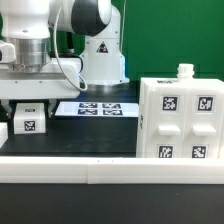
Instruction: Assemble cabinet
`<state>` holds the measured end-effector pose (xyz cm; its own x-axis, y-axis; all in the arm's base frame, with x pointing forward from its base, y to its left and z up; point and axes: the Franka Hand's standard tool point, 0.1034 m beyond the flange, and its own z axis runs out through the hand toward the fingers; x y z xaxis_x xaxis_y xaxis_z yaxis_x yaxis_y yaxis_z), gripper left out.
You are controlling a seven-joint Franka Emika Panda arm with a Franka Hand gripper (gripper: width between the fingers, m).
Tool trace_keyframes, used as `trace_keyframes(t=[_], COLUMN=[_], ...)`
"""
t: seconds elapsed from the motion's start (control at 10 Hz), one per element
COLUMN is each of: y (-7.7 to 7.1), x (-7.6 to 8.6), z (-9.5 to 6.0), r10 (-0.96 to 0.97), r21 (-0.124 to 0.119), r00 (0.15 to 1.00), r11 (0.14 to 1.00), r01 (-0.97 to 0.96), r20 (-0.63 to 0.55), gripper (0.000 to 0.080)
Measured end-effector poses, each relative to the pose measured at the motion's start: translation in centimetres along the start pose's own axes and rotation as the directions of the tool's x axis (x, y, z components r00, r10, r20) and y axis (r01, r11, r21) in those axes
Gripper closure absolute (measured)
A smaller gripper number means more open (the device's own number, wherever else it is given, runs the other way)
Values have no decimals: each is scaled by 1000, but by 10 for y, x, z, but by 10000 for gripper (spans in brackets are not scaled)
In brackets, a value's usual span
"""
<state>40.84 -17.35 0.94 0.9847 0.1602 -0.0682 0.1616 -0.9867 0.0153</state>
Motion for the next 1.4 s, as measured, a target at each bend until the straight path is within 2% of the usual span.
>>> trace_keyframes(t=[0.4, 0.5, 0.6, 0.8, 0.9, 1.1, 1.3, 1.4], y=[-1, -5, -14, -37, -53, -84, -120, -135], x=[2, 8, 16, 30, 38, 56, 88, 104], z=[-3, -20, -46, -85, -107, -137, -162, -170], r10=[-4, -13, -21, -4, 18, 107, 179, 221], r21=[1, 5, 5, 23, 39, 59, 42, 43], r00=[1000, 1000, 999, 997, 997, 991, 981, 974], r11=[1000, 1000, 1000, 1000, 999, 993, 983, 975], r01=[4, 13, 21, 5, -15, -102, -177, -219], r20=[-1, -16, -48, -73, -79, -81, -74, -58], gripper=[239, 238, 238, 238, 238, 238, 236, 236])
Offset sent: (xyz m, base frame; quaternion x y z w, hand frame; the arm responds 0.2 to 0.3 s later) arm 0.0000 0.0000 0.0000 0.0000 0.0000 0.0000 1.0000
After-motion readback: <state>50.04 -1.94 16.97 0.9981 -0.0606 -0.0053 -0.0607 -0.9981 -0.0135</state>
